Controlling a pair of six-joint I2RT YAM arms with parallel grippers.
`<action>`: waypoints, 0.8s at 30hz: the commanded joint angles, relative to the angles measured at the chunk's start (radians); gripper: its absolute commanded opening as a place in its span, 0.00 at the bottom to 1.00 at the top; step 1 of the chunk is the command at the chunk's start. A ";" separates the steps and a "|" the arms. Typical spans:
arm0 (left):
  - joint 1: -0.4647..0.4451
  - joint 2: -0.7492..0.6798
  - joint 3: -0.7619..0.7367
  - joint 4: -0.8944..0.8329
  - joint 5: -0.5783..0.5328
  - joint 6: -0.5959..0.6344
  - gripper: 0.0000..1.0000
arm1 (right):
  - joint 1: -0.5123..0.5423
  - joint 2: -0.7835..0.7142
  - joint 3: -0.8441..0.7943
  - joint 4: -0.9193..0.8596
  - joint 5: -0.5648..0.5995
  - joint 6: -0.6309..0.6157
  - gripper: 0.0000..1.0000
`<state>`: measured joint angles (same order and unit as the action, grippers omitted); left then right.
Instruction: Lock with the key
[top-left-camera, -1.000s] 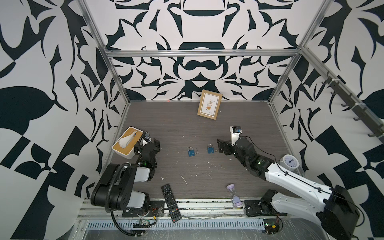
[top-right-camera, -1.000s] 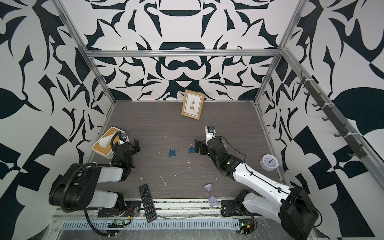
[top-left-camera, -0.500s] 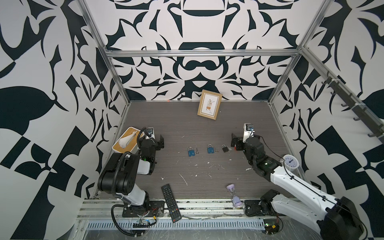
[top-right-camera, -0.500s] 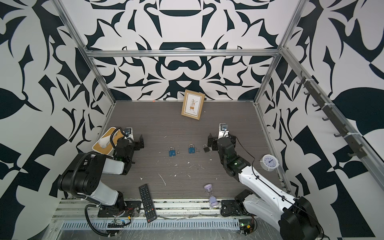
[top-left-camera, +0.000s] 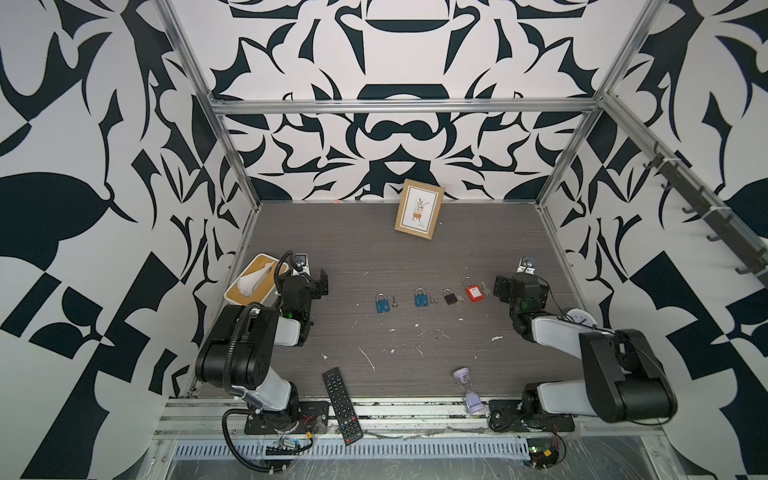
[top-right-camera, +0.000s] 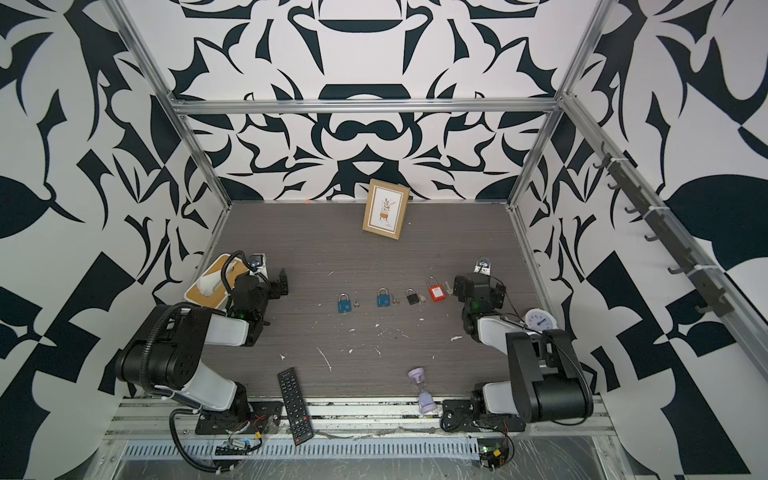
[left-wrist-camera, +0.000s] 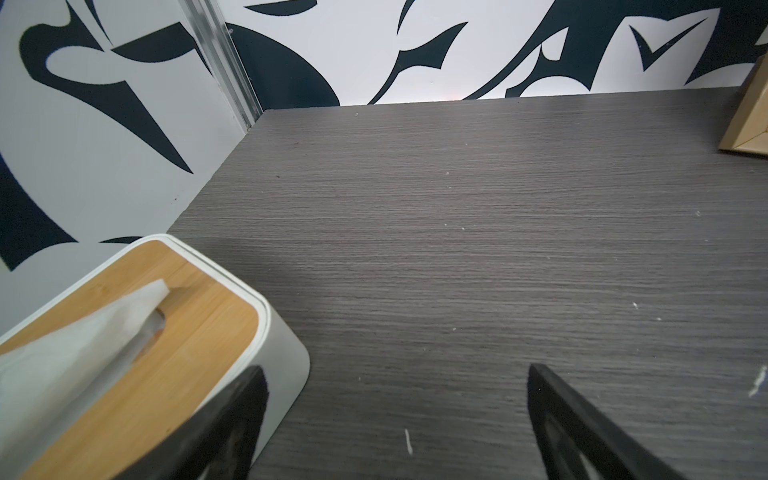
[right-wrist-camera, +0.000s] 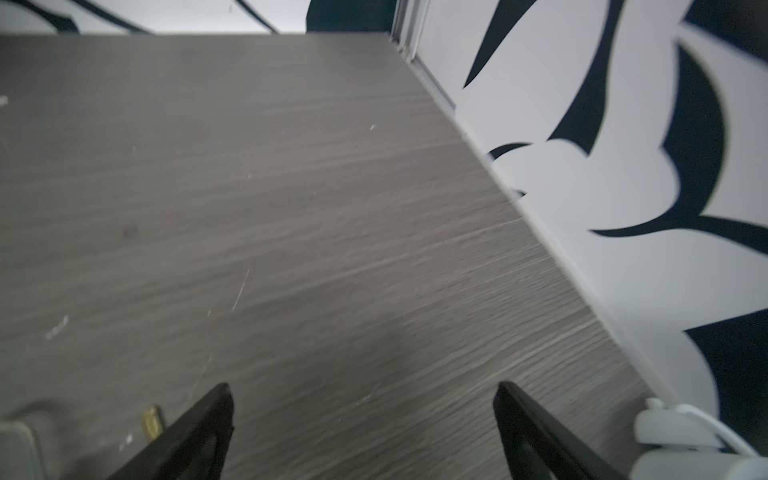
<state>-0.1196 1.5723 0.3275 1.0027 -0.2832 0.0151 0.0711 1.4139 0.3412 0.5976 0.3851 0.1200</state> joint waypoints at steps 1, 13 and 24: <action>0.004 0.002 0.017 -0.002 0.003 -0.007 1.00 | -0.002 0.076 -0.056 0.382 -0.112 -0.056 1.00; 0.006 0.003 0.020 -0.015 0.010 -0.007 1.00 | -0.001 0.146 0.018 0.310 -0.255 -0.112 0.99; 0.006 0.003 0.019 -0.010 0.009 -0.006 1.00 | -0.001 0.142 0.012 0.320 -0.258 -0.108 0.99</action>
<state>-0.1181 1.5723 0.3275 0.9886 -0.2821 0.0151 0.0711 1.5719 0.3511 0.8921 0.1337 0.0177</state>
